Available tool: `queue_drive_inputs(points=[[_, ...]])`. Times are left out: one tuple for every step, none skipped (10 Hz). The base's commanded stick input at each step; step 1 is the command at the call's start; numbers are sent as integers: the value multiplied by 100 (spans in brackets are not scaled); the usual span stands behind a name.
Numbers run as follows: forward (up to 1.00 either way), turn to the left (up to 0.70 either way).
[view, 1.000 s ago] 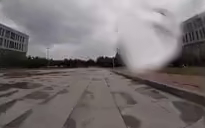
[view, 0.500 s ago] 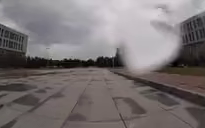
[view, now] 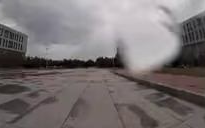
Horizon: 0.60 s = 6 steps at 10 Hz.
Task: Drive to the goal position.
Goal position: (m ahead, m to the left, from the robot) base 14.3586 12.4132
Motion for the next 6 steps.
queue_drive_inputs(points=[[70, 3], [70, 3], [70, 4], [70, 4], [70, 4], [70, 4]])
